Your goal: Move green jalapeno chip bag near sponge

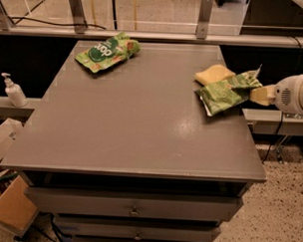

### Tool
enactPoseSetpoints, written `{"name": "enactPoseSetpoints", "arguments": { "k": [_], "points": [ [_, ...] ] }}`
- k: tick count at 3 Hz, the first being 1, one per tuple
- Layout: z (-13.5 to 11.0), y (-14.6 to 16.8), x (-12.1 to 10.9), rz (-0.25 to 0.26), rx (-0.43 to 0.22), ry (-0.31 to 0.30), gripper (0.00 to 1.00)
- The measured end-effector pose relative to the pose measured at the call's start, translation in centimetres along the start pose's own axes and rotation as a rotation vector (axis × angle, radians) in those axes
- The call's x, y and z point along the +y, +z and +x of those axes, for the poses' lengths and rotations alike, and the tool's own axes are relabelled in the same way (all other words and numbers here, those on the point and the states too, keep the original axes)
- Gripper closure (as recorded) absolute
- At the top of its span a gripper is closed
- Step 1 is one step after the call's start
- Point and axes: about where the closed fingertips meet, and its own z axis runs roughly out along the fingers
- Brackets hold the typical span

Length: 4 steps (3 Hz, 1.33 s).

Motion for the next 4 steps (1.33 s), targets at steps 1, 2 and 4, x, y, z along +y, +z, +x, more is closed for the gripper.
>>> {"name": "enactPoseSetpoints", "arguments": {
  "k": [1, 2, 4],
  "points": [
    [-0.4, 1.7, 1.6, -0.016, 0.009, 0.021, 1.00],
    [-0.2, 2.4, 2.2, -0.018, 0.026, 0.030, 0.84],
    [0.6, 1.8, 1.9, -0.004, 0.062, 0.021, 0.36]
  ]
}}
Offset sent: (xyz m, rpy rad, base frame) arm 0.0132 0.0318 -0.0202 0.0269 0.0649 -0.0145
